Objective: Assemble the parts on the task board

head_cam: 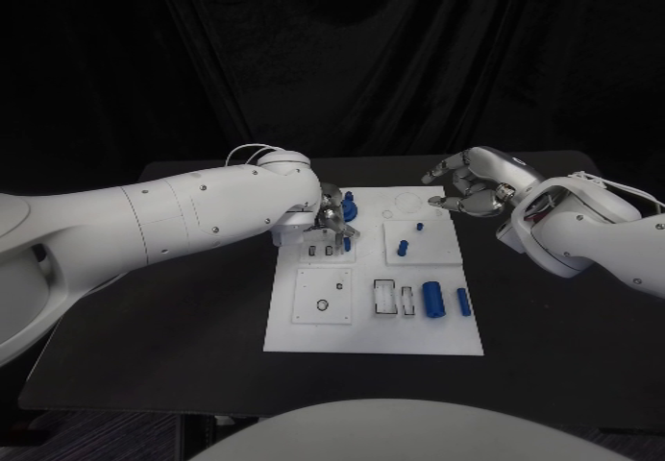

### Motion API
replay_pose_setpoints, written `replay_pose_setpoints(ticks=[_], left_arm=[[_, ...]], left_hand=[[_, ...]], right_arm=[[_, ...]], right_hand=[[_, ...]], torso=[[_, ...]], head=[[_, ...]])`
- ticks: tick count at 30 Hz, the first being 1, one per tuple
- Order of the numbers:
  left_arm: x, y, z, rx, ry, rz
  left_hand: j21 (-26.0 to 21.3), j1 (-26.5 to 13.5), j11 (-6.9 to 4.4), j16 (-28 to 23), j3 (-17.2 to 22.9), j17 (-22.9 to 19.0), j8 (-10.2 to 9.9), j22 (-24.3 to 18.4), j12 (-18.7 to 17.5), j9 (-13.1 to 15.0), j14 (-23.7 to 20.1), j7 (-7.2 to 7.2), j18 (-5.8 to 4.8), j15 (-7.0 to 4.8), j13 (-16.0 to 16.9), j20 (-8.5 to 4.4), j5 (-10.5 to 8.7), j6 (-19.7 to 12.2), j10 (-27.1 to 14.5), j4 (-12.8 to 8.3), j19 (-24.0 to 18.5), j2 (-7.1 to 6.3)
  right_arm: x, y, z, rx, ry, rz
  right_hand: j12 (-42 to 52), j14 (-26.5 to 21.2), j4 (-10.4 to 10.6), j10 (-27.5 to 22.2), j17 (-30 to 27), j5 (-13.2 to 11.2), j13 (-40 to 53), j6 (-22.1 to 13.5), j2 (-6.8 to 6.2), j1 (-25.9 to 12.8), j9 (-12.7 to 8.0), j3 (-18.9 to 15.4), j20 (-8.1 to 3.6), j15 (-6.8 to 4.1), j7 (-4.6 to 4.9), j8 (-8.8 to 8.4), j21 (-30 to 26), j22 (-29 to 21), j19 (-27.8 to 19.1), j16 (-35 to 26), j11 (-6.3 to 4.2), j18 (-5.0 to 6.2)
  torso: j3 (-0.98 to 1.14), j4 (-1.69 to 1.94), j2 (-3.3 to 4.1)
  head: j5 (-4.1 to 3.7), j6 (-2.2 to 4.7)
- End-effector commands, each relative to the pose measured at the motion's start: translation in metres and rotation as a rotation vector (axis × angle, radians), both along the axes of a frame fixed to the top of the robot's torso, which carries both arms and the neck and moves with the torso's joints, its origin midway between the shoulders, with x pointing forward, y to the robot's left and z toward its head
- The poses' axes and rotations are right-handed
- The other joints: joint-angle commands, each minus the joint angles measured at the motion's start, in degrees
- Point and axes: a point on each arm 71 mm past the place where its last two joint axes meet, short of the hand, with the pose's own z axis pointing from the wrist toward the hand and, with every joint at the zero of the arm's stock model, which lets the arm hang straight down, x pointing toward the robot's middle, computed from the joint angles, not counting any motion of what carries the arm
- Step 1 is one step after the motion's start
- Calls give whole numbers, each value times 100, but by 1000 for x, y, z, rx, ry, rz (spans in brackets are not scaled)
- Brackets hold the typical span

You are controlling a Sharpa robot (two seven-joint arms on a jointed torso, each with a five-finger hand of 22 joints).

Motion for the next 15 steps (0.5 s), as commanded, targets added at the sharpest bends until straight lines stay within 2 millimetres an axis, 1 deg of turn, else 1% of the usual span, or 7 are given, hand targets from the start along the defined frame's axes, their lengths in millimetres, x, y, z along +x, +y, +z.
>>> replay_pose_setpoints(ticks=[1, 5, 7, 10, 15], left_arm=[[-1, -2, -2, 5, 14, -17], [-1, -2, -2, 7, 18, -18], [-1, -2, -3, 8, 19, -18], [-1, -2, -3, 10, 22, -18], [-2, -3, -5, 14, 28, -21]], left_hand=[[-20, 59, -36, -24, 45, 1508, -32, 1508, 20, 14, 596, -4, -35, -31, 1506, -24, 17, 43, 604, -12, 603, 17], [-20, 73, -38, -24, 55, 1508, -41, 1508, 20, 23, 596, -8, -35, -33, 1506, -25, 23, 57, 604, -21, 603, 19], [-20, 92, -41, -24, 69, 1508, -55, 1508, 20, 32, 596, -12, -35, -35, 1506, -27, 30, 66, 604, -35, 603, 20], [-20, 117, -45, -24, 87, 1508, -77, 1508, 20, 44, 596, -15, -35, -38, 1506, -29, 36, 72, 604, -54, 603, 18], [-20, 126, -46, -24, 94, 1508, -85, 1508, 20, 48, 596, -16, -35, -39, 1506, -30, 38, 75, 604, -61, 603, 18]], right_arm=[[0, -1, -2, -10, 10, -11], [0, -1, -2, -10, 11, -13], [0, -1, -2, -10, 11, -13], [0, -1, -2, -10, 11, -12], [0, -1, -2, -10, 11, -10]], right_hand=[[-32, 259, 37, 39, 537, 24, 1008, 40, 23, -32, -10, -1, 51, 51, 15, 43, -36, 558, -10, 13, 61, 3], [-32, 259, 37, 39, 537, 24, 1008, 40, 23, -32, -10, -1, 51, 51, 15, 43, -36, 558, -10, 13, 61, 3], [-32, 259, 37, 39, 537, 24, 1008, 40, 23, -32, -10, -1, 51, 51, 15, 43, -36, 558, -10, 13, 61, 3], [-32, 259, 37, 39, 537, 24, 1008, 40, 23, -32, -10, -1, 51, 51, 15, 43, -36, 558, -10, 13, 61, 3], [-36, 257, 38, 32, 530, 23, 1001, 45, 25, -35, -11, -1, 54, 54, 17, 45, -39, 557, -11, 6, 64, 4]], torso=[[-1, 2, 6], [-1, 0, 6], [-1, 6, 4], [4, -4, 4], [-1, 3, 4]], head=[[-20, 1], [-30, 1], [-37, 1], [-25, 1], [-32, 1]])
